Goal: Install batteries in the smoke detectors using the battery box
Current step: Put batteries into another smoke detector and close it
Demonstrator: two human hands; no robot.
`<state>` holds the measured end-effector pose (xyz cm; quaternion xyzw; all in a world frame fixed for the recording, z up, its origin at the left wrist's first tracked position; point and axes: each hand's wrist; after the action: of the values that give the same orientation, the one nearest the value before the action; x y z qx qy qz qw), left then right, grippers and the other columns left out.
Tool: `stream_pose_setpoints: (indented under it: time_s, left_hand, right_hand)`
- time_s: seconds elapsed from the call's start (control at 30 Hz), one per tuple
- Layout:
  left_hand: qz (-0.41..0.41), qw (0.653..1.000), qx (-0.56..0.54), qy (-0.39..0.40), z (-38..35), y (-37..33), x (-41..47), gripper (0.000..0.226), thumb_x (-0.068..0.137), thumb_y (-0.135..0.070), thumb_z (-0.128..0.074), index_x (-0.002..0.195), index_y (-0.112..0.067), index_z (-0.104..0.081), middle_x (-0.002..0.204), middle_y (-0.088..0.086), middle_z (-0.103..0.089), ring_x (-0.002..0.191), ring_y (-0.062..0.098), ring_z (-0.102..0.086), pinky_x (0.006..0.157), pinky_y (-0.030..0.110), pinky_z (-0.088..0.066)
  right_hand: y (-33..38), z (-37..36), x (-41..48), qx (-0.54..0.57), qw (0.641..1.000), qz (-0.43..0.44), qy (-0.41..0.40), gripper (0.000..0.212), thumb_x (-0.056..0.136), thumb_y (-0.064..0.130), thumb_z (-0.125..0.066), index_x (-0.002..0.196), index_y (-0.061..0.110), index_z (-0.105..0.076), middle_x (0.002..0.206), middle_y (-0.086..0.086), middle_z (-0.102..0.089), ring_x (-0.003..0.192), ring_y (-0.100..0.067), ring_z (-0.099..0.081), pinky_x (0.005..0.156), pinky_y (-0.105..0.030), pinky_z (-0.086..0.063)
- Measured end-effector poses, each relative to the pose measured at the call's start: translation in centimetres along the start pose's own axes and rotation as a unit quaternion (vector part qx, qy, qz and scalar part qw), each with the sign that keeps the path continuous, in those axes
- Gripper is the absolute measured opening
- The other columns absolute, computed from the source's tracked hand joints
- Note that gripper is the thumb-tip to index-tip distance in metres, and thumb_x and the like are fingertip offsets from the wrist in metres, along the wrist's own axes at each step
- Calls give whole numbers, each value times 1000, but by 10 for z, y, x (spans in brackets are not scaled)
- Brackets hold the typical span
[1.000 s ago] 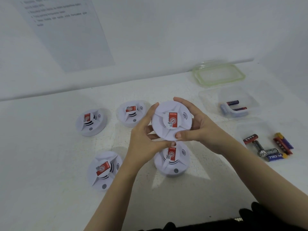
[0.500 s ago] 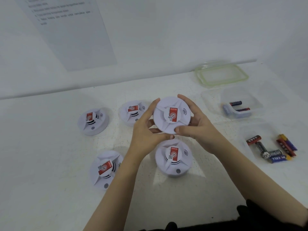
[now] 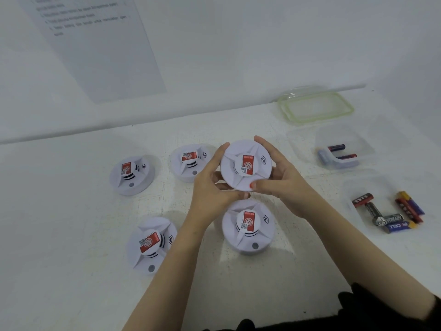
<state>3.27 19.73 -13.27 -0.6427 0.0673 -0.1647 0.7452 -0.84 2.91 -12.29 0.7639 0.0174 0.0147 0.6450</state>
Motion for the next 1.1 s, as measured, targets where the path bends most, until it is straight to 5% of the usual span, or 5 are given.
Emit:
stream_pose_setpoints:
  time_s: [0.17,0.43,0.63,0.83,1.1]
  left_hand:
    - [-1,1000,-2,-4,-2,2,0,89,65,0,-87,138,-30,-45,121,-16,-64,107,2,-65,82,26,-57]
    - [-4,1000,8,-1,-3,5,3,82,67,-1,-86,130,-35,-46,117,-18,-64,107,-1,-64,79,15,-52]
    - [-4,1000,10,12,-3,10,6,84,67,8,-82,125,-38,-45,114,-24,-64,107,-6,-62,79,13,-51]
    - [22,998,-31,42,-4,21,9,92,65,10,-81,140,-25,-41,129,-3,-61,115,7,-62,82,22,-54]
    - [56,995,-62,49,-2,23,10,95,61,1,-74,145,-24,-38,129,-5,-61,109,3,-64,83,27,-56]
  right_hand:
    - [-4,0,2,0,1000,-2,-1,83,79,-21,-57,135,37,-38,124,7,-61,108,-14,-63,78,-31,-56]
    - [-10,4,3,-4,1000,-15,-11,83,78,-17,-62,136,38,-39,121,8,-63,110,-17,-62,85,-39,-56]
    - [-18,11,2,101,993,-49,-20,77,75,-7,-66,138,32,-44,118,-14,-65,105,-29,-65,86,-42,-55]
    - [-21,14,1,163,985,-57,-14,71,78,-4,-61,139,26,-43,120,-14,-65,109,-30,-63,89,-40,-54]
    - [-22,16,2,174,983,-57,-21,63,79,1,-54,136,27,-45,117,-9,-68,107,-26,-65,89,-39,-54]
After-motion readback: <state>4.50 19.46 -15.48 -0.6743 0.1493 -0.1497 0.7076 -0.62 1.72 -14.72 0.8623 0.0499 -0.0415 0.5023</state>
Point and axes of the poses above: each hand's wrist, its own x-axis towards the middle knuckle, its own z-axis out of the back of the hand, y = z × x
